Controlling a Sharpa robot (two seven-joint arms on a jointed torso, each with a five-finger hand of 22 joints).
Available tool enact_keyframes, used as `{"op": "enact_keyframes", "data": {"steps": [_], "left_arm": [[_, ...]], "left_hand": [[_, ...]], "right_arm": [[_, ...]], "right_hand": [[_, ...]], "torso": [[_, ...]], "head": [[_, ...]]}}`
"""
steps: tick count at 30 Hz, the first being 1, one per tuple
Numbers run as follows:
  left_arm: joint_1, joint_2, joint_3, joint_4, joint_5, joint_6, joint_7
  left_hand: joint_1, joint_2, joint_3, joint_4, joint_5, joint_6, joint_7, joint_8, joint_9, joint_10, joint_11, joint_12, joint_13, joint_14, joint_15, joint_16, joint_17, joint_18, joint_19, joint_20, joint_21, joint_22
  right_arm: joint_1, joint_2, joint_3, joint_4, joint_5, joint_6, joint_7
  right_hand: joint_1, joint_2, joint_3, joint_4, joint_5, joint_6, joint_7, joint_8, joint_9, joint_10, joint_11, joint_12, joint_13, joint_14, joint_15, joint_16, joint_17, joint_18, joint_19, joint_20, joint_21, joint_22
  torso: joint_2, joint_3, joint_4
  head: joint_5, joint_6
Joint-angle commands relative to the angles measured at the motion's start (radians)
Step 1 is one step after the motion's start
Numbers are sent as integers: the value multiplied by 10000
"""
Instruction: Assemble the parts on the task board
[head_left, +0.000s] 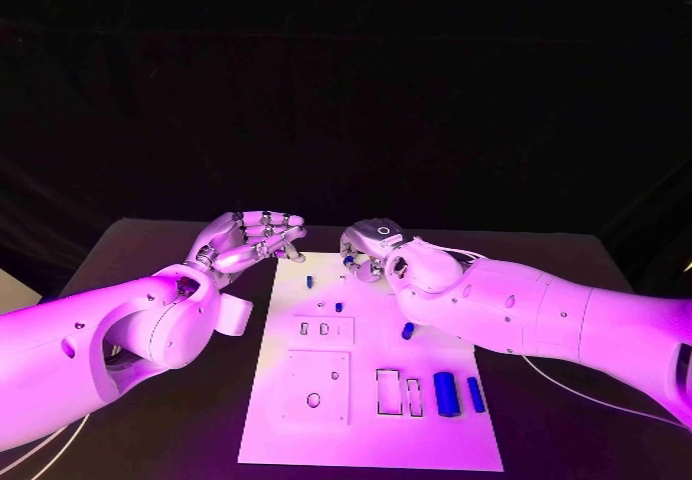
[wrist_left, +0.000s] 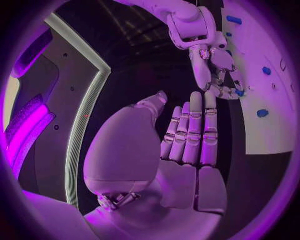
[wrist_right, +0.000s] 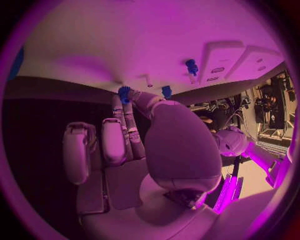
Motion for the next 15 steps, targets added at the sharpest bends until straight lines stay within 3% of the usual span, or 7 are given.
{"op": "enact_keyframes", "data": {"steps": [1,8,15], "left_arm": [[26,7,10,25,-19,202,83],[30,-2,10,13,-18,284,83],[36,-29,10,8,-16,325,110]], "left_hand": [[0,22,-3,1,22,-19,65,-42,15,-47,13,-48,6,-74,-11,34,9,63,-49,-9,51,9],[16,30,0,-8,22,-20,64,-46,17,-52,13,-48,6,-90,-10,47,20,63,-67,-8,74,28],[16,30,0,-8,22,-20,64,-46,17,-52,13,-48,6,-90,-10,47,20,63,-67,-8,74,28]], "right_arm": [[-17,58,-5,-48,-173,12,-104],[-21,104,-5,-83,-177,-191,-149],[-21,100,-5,-90,-177,-277,-133]], "right_hand": [[-66,-96,91,-9,-70,-152,15,-70,37,-223,29,-87,-30,187,62,-98,-145,-46,-147,40,-149,561],[-171,-309,229,-31,-153,-422,167,-197,156,-1007,232,-193,-238,-13,225,-471,-833,127,-593,191,-738,-165],[-172,-423,186,-81,-304,-650,259,-319,197,-1401,321,-181,-360,-84,299,-606,-1116,214,-807,266,-1060,-534]], "torso": [[5,6,3],[8,-1,-2],[15,-4,-23]], "head": [[14,17],[28,52],[34,13]]}}
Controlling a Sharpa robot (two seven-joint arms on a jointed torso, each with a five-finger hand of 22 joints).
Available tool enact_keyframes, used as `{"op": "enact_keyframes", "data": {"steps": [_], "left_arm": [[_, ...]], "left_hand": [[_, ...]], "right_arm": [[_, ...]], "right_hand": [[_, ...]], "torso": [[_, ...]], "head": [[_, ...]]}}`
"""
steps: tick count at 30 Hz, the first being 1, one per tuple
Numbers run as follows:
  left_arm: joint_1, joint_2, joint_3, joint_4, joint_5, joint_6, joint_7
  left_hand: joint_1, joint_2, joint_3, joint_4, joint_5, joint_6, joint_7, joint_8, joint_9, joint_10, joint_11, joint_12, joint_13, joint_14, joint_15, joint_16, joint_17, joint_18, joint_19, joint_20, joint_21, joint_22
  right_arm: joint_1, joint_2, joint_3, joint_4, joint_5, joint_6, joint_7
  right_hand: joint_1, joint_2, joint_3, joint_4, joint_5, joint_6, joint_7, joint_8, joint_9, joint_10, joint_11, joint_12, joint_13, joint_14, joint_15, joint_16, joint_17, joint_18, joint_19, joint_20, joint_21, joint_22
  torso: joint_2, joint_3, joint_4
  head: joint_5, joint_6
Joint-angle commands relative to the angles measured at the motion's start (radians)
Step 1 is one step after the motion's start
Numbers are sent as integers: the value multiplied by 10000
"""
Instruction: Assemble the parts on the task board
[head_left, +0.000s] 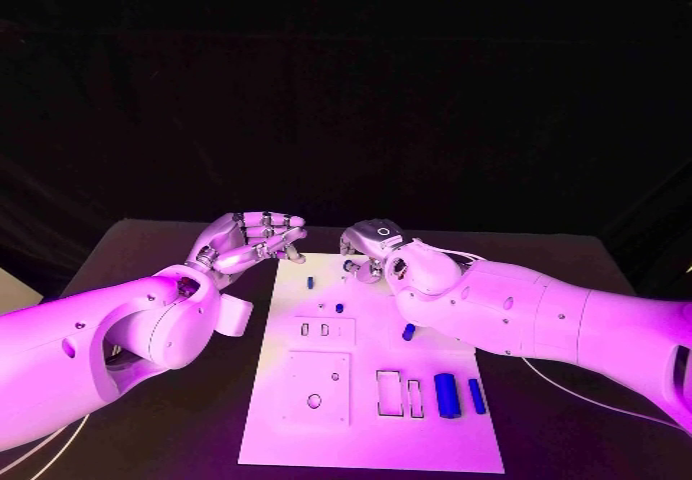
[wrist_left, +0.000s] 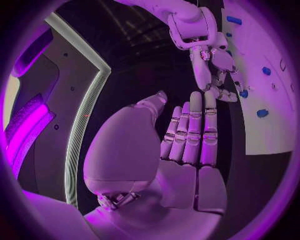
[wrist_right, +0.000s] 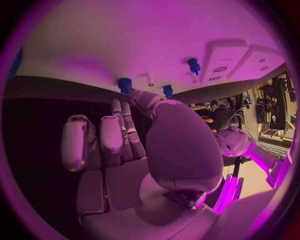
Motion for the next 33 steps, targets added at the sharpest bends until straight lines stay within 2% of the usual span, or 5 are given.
{"op": "enact_keyframes", "data": {"steps": [1,17,22,27,33], "left_arm": [[25,-1,10,17,-16,240,104],[27,-1,9,-189,-7,319,128],[27,-25,8,-230,-6,321,133],[27,-35,8,-240,-6,354,123],[26,-39,7,-230,-6,375,105]], "left_hand": [[16,30,0,-8,22,-20,64,-46,9,-53,13,-48,6,-90,-10,48,11,62,-68,-8,36,11],[40,40,1,-21,21,-17,53,-50,15,-45,6,-39,10,-88,-16,96,40,64,-96,-8,88,52],[41,38,-3,-22,21,-15,49,-51,17,-40,3,-36,11,-83,-18,113,50,65,-100,-8,103,63],[41,38,-3,-22,21,-15,49,-51,17,-40,3,-36,11,-83,-18,113,50,65,-100,-8,103,63],[36,38,-8,-18,20,-10,46,-49,19,-34,1,-32,13,-81,-19,126,57,66,-105,-8,117,74]], "right_arm": [[-6,5,1,3,-149,-150,-20],[165,-2045,84,2047,1299,-360,534],[399,-3142,114,2823,2858,-4,851],[528,-3867,124,3074,4021,327,988],[570,-4105,128,2837,4535,889,725]], "right_hand": [[19,-128,-42,-39,-65,-199,38,-124,7,-267,39,-30,-70,-78,95,-182,-291,267,-239,24,-306,-350],[111,-65,-850,225,69,-283,-48,-453,86,22,-80,754,-23,7,7,-44,-285,254,-108,-40,-440,-323],[23,-215,-1016,299,172,-25,-358,-376,231,2050,-616,2309,912,214,-416,516,486,87,332,-385,176,466],[114,-186,-1842,570,408,-532,-202,-529,435,1222,-540,9116,7723,350,-348,1136,1251,-75,700,-396,734,1245],[148,-106,-2542,935,1027,-1022,-80,-240,737,3554,-367,13861,13201,789,-185,2539,3941,-215,1028,-224,1227,1876]], "torso": [[8,-3,-13],[-57,47,-199],[-105,58,-266],[-125,79,-308],[-118,68,-295]], "head": [[2,-16],[-27,64],[-48,80],[-31,101],[-29,95]]}}
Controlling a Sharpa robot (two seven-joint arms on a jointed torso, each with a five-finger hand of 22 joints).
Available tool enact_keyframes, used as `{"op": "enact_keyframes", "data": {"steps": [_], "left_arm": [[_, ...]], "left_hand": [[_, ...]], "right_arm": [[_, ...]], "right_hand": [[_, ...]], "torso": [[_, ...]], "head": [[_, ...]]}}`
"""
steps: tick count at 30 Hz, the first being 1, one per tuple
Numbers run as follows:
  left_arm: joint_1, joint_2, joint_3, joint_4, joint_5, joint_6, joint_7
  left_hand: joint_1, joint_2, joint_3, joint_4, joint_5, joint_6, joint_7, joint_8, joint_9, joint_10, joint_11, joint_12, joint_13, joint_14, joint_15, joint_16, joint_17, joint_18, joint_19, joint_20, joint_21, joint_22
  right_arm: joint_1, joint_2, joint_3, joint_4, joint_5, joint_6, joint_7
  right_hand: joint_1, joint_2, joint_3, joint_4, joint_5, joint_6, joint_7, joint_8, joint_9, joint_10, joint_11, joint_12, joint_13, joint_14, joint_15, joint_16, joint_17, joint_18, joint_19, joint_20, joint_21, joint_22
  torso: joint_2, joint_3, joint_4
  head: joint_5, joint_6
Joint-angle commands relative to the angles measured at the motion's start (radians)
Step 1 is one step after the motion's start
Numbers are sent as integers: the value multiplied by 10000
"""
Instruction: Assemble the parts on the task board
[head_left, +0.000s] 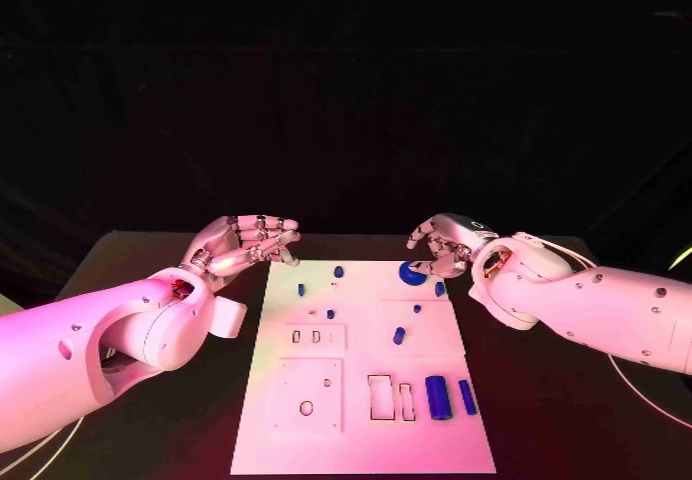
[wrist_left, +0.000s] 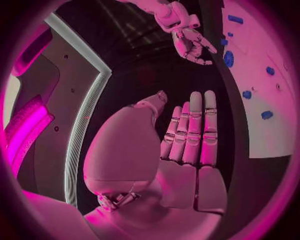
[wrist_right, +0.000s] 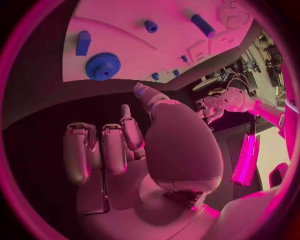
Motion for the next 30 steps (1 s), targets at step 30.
{"op": "enact_keyframes", "data": {"steps": [30], "left_arm": [[11,47,3,-22,-7,268,83]], "left_hand": [[39,32,-13,-22,21,-21,43,-58,12,-44,1,-37,11,-49,14,55,25,69,-76,28,57,22]], "right_arm": [[-319,992,-9,-1571,880,1313,-1078]], "right_hand": [[103,142,-531,298,-43,-376,104,50,74,1135,156,1378,1996,868,213,740,1821,-377,708,171,694,2110]], "torso": [[12,-16,6]], "head": [[65,-101]]}}
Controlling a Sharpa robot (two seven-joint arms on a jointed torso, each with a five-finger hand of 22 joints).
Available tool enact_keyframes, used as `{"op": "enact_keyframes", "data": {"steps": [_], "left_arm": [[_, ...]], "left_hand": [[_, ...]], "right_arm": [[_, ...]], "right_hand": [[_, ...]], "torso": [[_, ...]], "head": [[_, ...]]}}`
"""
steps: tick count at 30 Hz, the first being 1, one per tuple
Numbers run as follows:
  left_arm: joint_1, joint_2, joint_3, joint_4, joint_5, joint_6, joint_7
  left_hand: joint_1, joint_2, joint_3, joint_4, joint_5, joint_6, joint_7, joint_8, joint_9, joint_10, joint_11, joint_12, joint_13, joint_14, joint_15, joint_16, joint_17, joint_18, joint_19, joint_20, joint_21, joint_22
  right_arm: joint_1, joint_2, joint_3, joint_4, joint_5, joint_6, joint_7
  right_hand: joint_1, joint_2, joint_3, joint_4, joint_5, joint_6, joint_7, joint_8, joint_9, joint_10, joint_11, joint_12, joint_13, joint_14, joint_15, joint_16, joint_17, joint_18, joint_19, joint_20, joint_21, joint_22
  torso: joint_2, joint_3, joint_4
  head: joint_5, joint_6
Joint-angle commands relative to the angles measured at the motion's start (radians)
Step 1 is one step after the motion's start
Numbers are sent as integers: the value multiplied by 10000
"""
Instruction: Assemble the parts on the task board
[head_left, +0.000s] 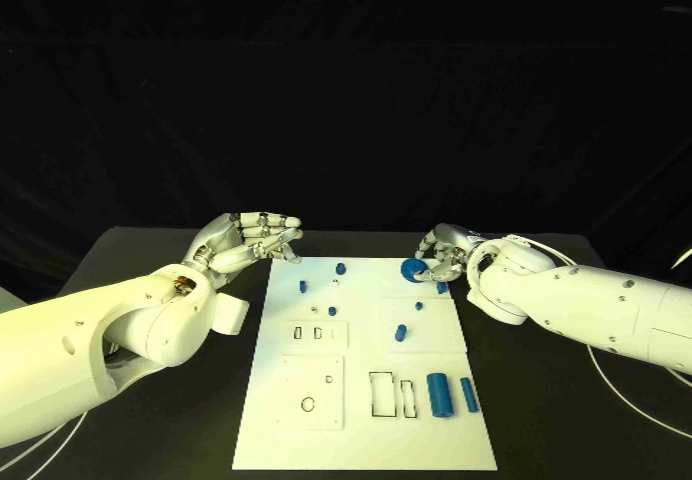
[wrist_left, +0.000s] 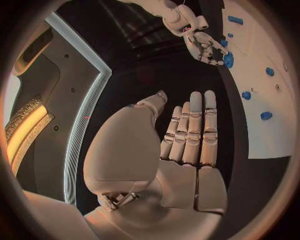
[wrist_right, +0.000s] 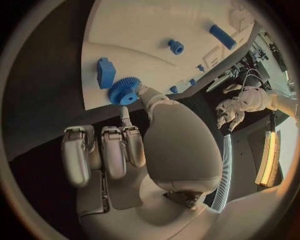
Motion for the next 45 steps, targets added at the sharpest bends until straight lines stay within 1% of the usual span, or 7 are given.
{"op": "enact_keyframes", "data": {"steps": [1,20,23,25,35,39,45], "left_arm": [[11,24,7,7,-7,191,89],[11,33,6,1,-18,289,63],[11,34,6,2,-18,311,65],[11,33,6,1,-18,374,74],[10,45,6,-6,-18,472,84],[10,51,6,-16,-18,492,79],[9,62,5,-38,-18,505,81]], "left_hand": [[39,32,-13,-21,21,-21,43,-58,15,-44,1,-37,11,-49,14,59,11,69,-76,28,57,11],[46,39,-14,-23,21,-32,42,-68,16,-58,0,-44,8,-60,13,80,25,70,-94,28,87,35],[46,39,-14,-23,21,-32,42,-68,16,-58,0,-44,8,-60,13,80,25,70,-94,28,87,35],[40,63,-11,-12,22,-28,45,-70,19,-58,2,-42,9,-70,15,98,37,69,-112,28,114,56],[35,72,-10,-6,22,-27,47,-70,20,-58,3,-41,9,-72,15,103,40,69,-116,29,120,62],[36,85,-5,-2,23,-27,47,-72,21,-59,3,-41,8,-76,15,111,45,70,-124,29,132,71],[36,85,-5,-2,23,-27,47,-72,21,-59,3,-41,8,-76,15,111,45,70,-124,29,132,71]], "right_arm": [[-18,75,1,-76,63,251,-139],[-32,317,-6,-401,339,588,-49],[-32,322,-7,-397,131,660,-53],[-32,324,-7,-382,-279,652,-60],[-45,316,-7,-10,-2090,-287,9],[-48,319,-5,364,-2770,-814,-76],[-24,381,0,996,-3357,-1187,-225]], "right_hand": [[50,100,-62,24,-38,-76,4,11,5,296,48,-13,1755,868,77,70,1614,-71,748,66,41,2116],[138,336,26,130,29,41,8,74,24,249,56,-43,1729,871,96,95,1671,-83,770,94,78,2164],[293,438,208,99,116,364,-60,223,64,258,0,-36,1747,865,56,96,1666,-91,789,74,108,2199],[612,570,653,-66,1,662,-157,344,80,262,-91,-38,1759,857,-21,89,1642,-106,821,10,156,2255],[574,508,1262,-277,-183,1232,-393,744,246,293,-299,-45,1777,863,-203,96,1677,-149,914,-158,289,2403],[441,461,1313,-257,-352,1267,-429,800,279,318,-334,-35,1797,865,-237,97,1685,-164,947,-193,337,2454],[143,263,1234,-143,-501,1218,-439,815,295,319,-345,-48,1791,866,-250,96,1684,-169,957,-215,350,2469]], "torso": [[-8,1,-12],[-10,-4,-19],[-7,-2,-12],[-8,-1,-7],[-9,10,-17],[-13,12,-20],[-11,6,-7]], "head": [[21,-24],[66,-52],[62,-55],[63,-57],[71,-53],[86,-28],[111,-20]]}}
